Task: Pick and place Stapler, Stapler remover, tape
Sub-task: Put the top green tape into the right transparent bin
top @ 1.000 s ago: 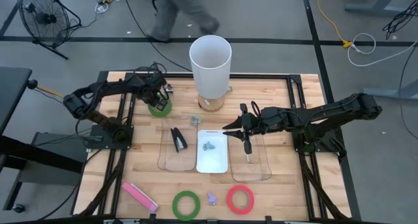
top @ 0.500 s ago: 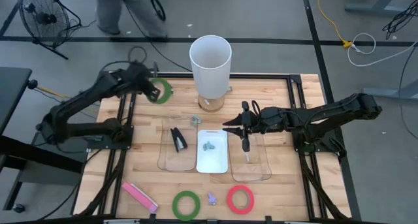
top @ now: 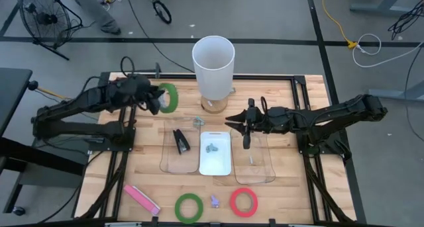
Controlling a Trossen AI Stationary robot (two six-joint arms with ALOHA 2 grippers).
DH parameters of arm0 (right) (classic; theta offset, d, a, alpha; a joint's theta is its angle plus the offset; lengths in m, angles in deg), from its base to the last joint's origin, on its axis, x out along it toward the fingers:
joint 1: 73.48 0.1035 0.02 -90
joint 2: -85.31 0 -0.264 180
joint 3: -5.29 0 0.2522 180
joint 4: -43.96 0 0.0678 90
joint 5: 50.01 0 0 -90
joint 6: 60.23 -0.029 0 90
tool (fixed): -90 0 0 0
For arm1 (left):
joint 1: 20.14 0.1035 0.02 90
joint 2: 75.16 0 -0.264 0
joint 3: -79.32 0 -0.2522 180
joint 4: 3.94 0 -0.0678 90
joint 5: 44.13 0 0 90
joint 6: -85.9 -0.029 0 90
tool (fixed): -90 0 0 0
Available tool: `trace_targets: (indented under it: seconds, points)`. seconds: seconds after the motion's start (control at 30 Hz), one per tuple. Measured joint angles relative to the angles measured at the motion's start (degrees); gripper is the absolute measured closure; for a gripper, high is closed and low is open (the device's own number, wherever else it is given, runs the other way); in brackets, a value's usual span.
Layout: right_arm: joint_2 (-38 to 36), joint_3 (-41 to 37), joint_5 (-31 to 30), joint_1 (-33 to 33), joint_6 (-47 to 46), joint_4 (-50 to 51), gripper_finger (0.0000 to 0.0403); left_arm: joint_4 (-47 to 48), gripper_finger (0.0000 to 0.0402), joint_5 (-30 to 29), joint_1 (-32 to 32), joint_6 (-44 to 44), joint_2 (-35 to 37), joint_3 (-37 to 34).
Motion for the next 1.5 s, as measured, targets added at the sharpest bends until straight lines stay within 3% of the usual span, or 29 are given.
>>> trace_targets:
  seconds: [0.27,0.4,0.83,1.13,1.5]
  points:
    - [2.52,0.0,-1.71,-0.22,-0.46,-8.75,0.0321,-11.94,0.0316,-23.42,-14.67,-3.51,-8.39,-0.02]
    - [6.39,0.0,-1.23,-1.05,2.14,-13.96,0.0311,-15.81,0.0316,-31.42,-20.29,-3.69,-13.13,-0.02]
    - [13.42,-0.02,-1.08,-2.54,0.43,-24.92,0.0195,-31.76,0.0316,-59.35,-35.04,-13.97,-25.85,-0.02]
    - [15.52,-0.02,0.3,-2.56,-1.03,-29.88,0.0161,-39.66,0.0316,-63.93,-35.98,-21.25,-31.35,-0.02]
    - [21.3,0.28,0.42,-2.69,-2.41,-37.64,0.016,-42.68,0.0316,-62.58,-35.61,-20.91,-32.57,0.02]
